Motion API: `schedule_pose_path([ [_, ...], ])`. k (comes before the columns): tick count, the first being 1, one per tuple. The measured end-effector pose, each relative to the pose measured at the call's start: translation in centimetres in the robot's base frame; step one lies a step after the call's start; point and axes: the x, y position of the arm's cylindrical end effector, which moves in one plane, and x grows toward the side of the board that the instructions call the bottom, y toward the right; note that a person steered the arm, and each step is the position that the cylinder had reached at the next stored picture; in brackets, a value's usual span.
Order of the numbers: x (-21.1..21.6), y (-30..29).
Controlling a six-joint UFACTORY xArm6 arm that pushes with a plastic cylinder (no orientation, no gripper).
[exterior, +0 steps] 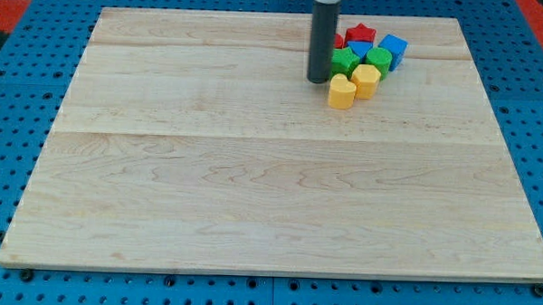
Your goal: Move the yellow heart up
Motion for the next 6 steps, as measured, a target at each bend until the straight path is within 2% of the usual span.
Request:
schedule_pose_path([
  [1, 1.8, 1.9],
  [2, 5.3, -1.1],
  [3, 10.6, 0.4],
  [4, 9.7, 5.3],
  [5, 5.6, 3.0],
  [6, 6.4, 2.5],
])
